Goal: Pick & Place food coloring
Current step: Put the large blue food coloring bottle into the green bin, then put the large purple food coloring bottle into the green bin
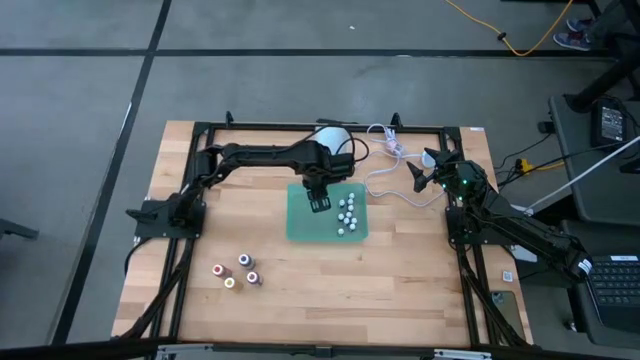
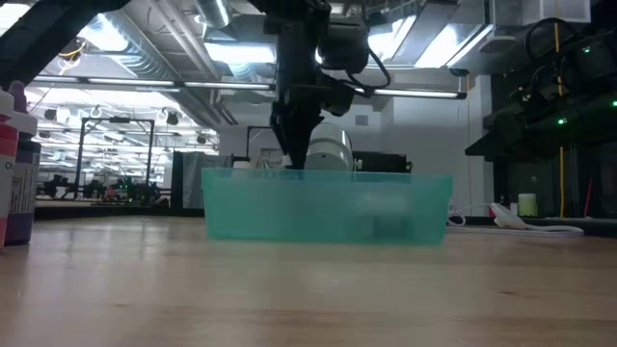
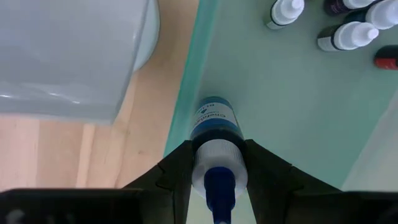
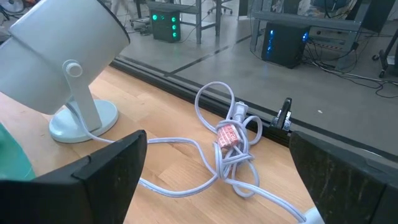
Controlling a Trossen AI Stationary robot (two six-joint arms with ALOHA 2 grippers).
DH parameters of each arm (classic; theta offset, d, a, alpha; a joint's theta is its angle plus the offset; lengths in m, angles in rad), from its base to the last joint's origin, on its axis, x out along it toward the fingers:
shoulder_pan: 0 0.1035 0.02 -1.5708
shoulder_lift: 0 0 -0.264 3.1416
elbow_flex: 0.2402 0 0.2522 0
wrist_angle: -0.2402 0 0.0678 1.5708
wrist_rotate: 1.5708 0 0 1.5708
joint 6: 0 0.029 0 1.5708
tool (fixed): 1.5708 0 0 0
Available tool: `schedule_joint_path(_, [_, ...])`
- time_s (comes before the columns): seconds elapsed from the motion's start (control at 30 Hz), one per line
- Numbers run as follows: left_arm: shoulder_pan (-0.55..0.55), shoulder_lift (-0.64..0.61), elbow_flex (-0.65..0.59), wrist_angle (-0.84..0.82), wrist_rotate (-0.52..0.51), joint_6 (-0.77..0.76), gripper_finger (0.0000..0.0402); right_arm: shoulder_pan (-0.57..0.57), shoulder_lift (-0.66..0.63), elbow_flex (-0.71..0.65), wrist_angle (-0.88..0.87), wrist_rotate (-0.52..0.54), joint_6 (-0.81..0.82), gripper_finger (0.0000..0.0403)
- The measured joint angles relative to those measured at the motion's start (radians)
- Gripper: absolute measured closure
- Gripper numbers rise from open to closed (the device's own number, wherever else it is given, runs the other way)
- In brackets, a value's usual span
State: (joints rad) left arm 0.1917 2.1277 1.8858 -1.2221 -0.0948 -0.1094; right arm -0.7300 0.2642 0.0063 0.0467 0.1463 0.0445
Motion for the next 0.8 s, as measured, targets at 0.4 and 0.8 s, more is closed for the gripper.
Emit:
schedule_joint_path(0.4, [0.0, 0.0, 0.0, -0.008, 0.005, 0.01, 0.0231, 0.0, 0.0, 0.0, 0.0, 0.0, 0.0, 0.001])
schedule_joint_path(0.8, [0.0, -0.039, 0.0, -0.022, -0.051, -0.046, 0.022, 0.0, 0.0, 0.0, 0.0, 0.0, 0.0, 0.001])
